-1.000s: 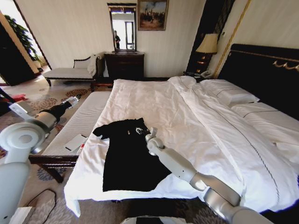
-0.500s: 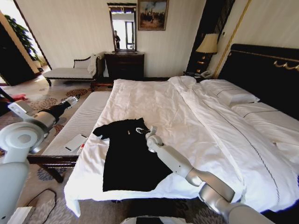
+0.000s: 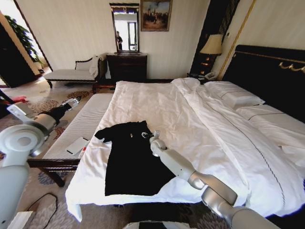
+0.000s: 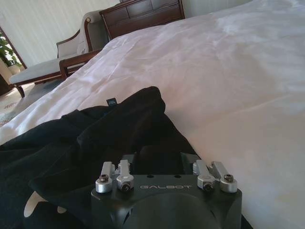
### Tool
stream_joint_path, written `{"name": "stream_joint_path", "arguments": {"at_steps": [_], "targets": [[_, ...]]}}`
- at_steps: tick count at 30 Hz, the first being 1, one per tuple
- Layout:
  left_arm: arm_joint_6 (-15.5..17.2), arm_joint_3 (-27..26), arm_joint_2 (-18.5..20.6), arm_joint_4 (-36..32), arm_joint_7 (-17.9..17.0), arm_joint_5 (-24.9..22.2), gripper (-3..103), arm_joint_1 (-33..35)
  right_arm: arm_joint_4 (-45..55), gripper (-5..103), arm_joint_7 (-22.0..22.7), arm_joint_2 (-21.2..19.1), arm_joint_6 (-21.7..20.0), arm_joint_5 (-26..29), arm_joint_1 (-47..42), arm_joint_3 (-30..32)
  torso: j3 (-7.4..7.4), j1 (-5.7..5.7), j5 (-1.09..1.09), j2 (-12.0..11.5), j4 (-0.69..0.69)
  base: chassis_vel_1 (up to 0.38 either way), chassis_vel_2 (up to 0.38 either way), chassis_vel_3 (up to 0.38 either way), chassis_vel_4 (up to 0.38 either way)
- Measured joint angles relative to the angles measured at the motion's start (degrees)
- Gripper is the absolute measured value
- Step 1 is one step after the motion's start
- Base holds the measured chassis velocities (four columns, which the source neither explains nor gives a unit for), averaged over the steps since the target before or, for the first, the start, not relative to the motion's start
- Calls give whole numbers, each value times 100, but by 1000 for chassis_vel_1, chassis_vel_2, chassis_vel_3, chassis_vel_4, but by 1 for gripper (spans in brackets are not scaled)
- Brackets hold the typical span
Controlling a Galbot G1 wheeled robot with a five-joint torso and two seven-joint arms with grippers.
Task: Fold the clothes on the bed.
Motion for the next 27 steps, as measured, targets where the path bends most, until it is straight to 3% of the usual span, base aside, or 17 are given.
{"name": "stream_joint_path", "arguments": {"at_steps": [4, 6, 13, 20, 22, 24, 27], "targets": [[-2, 6, 0, 41, 0, 7, 100, -9, 71, 36, -20, -18, 139, -64, -41, 71, 0, 0, 0, 0, 0, 0, 0, 0, 0], [-2, 9, 0, 45, 0, 7, 100, -11, 103, 36, -23, -22, 166, -70, -46, 97, 0, 0, 0, 0, 0, 0, 0, 0, 0], [-9, 53, -3, 112, 7, 43, 100, -74, 754, 4, 12, -220, 349, -2, -96, 482, 0, 0, 0, 0, 0, 0, 0, 0, 0], [-14, 89, -44, 129, 15, 53, 100, -99, 1048, -3, 71, -434, 300, 19, -248, 533, 0, 0, 0, 1, -2, 0, 0, 0, 0], [-14, 124, -53, 128, 16, 107, 100, -83, 1048, 7, 121, -404, 284, -52, -287, 541, 0, 0, 0, 0, 0, 0, 0, 0, 0], [-14, 140, -52, 131, 16, 139, 100, -79, 1057, 7, 131, -386, 279, -67, -300, 555, 0, 0, 0, 0, 0, 0, 0, 0, 0], [-15, 169, -16, 110, -4, 189, 100, -74, 1118, 22, 139, -350, 251, -74, -354, 590, 0, 0, 0, 1, 1, 0, 0, 0, 0]]}}
